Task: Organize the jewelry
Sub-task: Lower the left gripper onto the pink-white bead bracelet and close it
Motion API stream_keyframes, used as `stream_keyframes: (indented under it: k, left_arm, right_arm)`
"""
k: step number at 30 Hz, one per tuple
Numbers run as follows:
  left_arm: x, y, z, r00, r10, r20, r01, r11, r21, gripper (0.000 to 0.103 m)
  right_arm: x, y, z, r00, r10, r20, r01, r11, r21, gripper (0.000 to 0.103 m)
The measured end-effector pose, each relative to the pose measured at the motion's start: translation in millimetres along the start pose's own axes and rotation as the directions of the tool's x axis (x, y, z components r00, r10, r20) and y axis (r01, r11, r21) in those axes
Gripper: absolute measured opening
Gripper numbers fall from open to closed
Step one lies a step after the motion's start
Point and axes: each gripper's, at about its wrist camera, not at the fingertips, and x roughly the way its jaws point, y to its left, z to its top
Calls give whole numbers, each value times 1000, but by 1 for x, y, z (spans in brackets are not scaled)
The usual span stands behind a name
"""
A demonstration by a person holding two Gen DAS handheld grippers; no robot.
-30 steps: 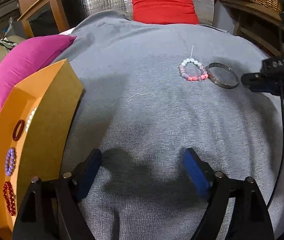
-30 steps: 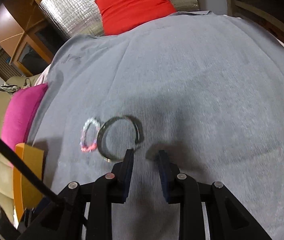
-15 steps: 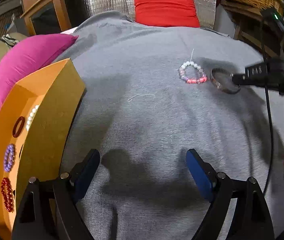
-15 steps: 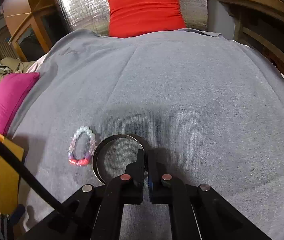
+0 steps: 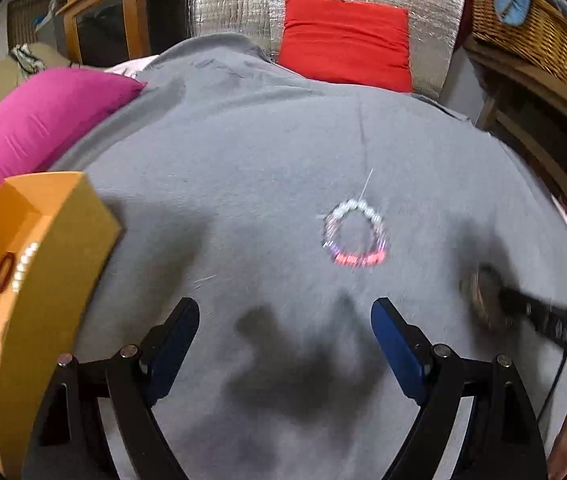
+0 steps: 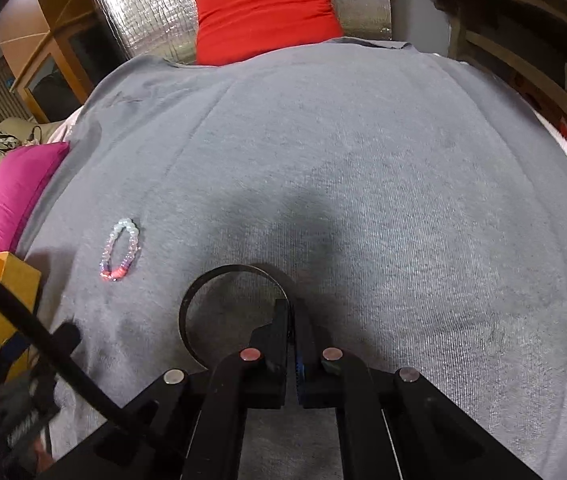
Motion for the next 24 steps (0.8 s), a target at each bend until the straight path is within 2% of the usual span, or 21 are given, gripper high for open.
stream_keyframes:
  k: [8,11,17,24]
  left_arm:
    - [28,-6,20,1000,-25,-6,24,998,-64,88]
    - [32,-6,28,998,-60,-1,60,995,-82,88]
    - [40,-10,35,993,-113,-43,108,989,-103,88]
    - [43,-24,28,993,-108,-54,108,994,-2,88]
  right_arm:
    - [0,-3,-1,1000,9,-10,-9,1000,16,3]
    - [1,-2,-1,1000,15,-11,-15,1000,28,4]
    - [0,-5,-2,1000,23,-8,-23,999,45,4]
    - [0,-4,-2,1000,21,-7,-21,998,62,4]
